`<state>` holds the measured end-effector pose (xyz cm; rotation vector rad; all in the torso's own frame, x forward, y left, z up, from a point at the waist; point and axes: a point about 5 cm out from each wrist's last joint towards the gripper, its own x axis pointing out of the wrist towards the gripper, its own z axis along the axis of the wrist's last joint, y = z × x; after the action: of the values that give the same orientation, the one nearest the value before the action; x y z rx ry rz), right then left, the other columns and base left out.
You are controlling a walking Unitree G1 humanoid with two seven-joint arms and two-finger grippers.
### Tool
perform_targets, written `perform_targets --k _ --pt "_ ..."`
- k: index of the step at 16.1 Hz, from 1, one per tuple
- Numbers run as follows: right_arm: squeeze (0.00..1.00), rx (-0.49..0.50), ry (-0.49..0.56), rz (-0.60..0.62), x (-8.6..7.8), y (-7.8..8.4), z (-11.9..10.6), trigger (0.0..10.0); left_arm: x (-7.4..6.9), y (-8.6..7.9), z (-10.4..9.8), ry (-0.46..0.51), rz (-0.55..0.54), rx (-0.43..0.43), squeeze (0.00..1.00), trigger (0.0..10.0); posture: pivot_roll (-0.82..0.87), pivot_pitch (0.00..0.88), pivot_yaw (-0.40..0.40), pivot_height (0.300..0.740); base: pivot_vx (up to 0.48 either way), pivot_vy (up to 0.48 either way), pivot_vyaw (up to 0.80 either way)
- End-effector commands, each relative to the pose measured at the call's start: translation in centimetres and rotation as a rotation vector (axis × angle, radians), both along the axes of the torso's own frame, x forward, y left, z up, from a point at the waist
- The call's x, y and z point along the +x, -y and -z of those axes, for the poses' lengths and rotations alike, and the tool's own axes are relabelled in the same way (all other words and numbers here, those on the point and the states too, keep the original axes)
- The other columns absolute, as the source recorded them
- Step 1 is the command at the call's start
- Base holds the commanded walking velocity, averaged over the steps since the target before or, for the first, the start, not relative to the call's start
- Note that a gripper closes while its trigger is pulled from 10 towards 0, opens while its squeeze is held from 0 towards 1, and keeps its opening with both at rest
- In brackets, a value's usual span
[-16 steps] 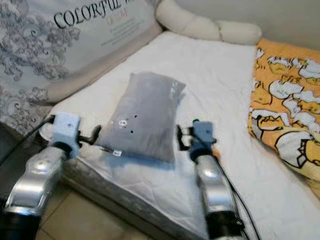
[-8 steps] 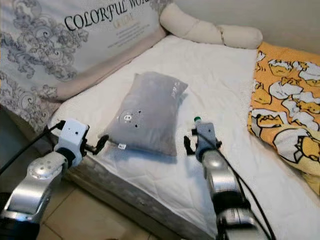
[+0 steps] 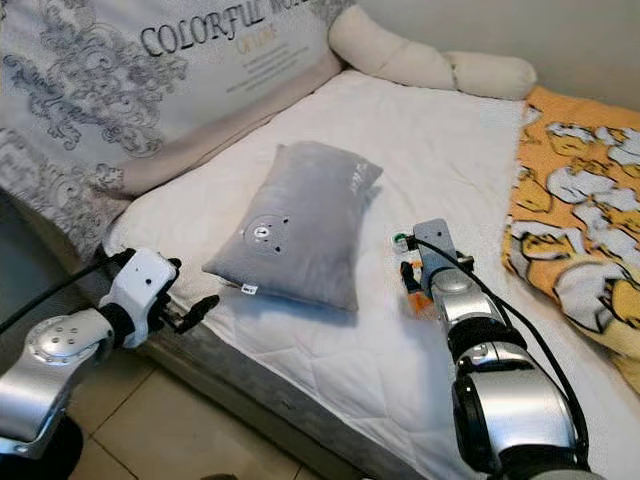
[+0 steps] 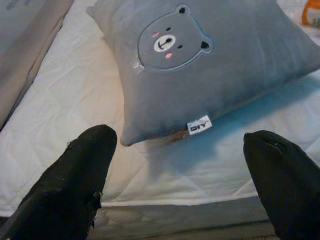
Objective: Clean up the room
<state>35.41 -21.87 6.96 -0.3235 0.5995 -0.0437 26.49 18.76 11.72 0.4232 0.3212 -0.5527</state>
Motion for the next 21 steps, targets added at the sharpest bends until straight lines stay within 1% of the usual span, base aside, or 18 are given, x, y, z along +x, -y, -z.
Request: perform_targets --k 1,3,5,7,9,10,11,12,13,15,16,17,18,19,20,21 --pt "0.00 0.008 0.019 0.018 0.3 0.5 -0.6 10.0 -0.3 0.0 -0.3 -0.010 0.027 0.007 0.00 10.0 0.20 0.000 0.006 0.740 0.000 0.000 0.00" --pt "0.00 -0.027 -0.002 0.016 0.0 0.8 -0.2 10.0 -0.9 0.1 -0.9 -0.021 0.054 0.011 0.00 10.0 0.22 0.000 0.004 0.740 0.000 0.000 0.00" --pt "0.00 -0.032 -0.028 0.016 -0.3 1.1 0.2 10.0 -1.5 0.4 -1.3 -0.035 0.091 0.014 0.00 10.0 0.23 0.000 0.002 0.740 0.000 0.000 0.00" --pt "0.00 -0.032 -0.047 0.043 -0.8 1.7 0.8 10.0 -2.4 0.6 -1.8 -0.057 0.113 -0.001 0.00 10.0 0.23 0.059 0.012 0.740 0.000 0.000 0.00" --pt "0.00 -0.034 -0.056 0.069 -1.3 2.2 1.1 10.0 -3.3 0.8 -1.8 -0.080 0.113 -0.021 0.00 10.0 0.22 0.108 0.012 0.740 0.000 0.000 0.00" --pt "0.00 -0.050 -0.065 0.084 -1.6 2.7 1.4 10.0 -4.0 0.9 -1.5 -0.102 0.115 -0.030 0.00 10.0 0.21 0.129 0.013 0.740 0.000 0.000 0.00" --pt "0.00 -0.063 -0.072 0.091 -1.9 3.0 1.7 10.0 -4.5 1.1 -1.3 -0.115 0.119 -0.031 0.00 10.0 0.21 0.135 0.010 0.740 0.000 0.000 0.00" --pt "0.00 -0.065 -0.079 0.095 -2.1 3.2 1.8 10.0 -4.6 1.2 -1.4 -0.120 0.120 -0.031 0.00 10.0 0.21 0.140 0.011 0.740 0.000 0.000 0.00" --pt "0.00 -0.059 -0.100 0.101 -2.5 3.5 2.3 10.0 -5.0 1.4 -1.5 -0.129 0.121 -0.034 0.00 10.0 0.21 0.149 0.013 0.740 0.000 0.000 0.00" --pt "0.00 -0.016 -0.129 0.121 -3.2 3.6 3.1 10.0 -5.3 1.5 -1.5 -0.140 0.126 -0.037 0.00 10.0 0.22 0.157 0.020 0.740 0.000 0.000 0.00" --pt "0.00 0.017 -0.140 0.158 -3.8 3.8 3.7 10.0 -5.7 1.6 -1.5 -0.153 0.132 -0.037 0.00 10.0 0.22 0.173 0.027 0.740 0.000 0.000 0.00" --pt "0.00 0.041 -0.135 0.183 -4.1 4.0 3.9 8.7 -6.0 1.5 -1.5 -0.164 0.136 -0.034 0.00 10.0 0.22 0.183 0.030 0.740 0.000 0.000 0.00" --pt "0.00 0.043 -0.133 0.185 -4.1 4.1 3.9 4.4 -6.1 1.4 -1.4 -0.168 0.137 -0.028 0.00 10.0 0.22 0.184 0.030 0.740 0.000 0.000 0.00" --pt "0.00 0.051 -0.128 0.188 -4.1 4.0 3.9 2.4 -6.0 1.4 -1.4 -0.170 0.134 -0.026 0.00 10.0 0.22 0.176 0.026 0.740 0.000 0.000 0.00" --pt "0.00 0.065 -0.119 0.190 -4.0 3.9 3.8 0.0 -5.9 1.3 -1.5 -0.163 0.128 -0.023 0.00 10.0 0.22 0.163 0.023 0.740 0.000 0.000 0.00" --pt "0.00 0.071 -0.114 0.187 -3.9 3.8 3.9 0.0 -5.8 1.3 -1.6 -0.156 0.120 -0.025 0.00 10.0 0.22 0.116 0.014 0.740 0.000 0.000 0.00"
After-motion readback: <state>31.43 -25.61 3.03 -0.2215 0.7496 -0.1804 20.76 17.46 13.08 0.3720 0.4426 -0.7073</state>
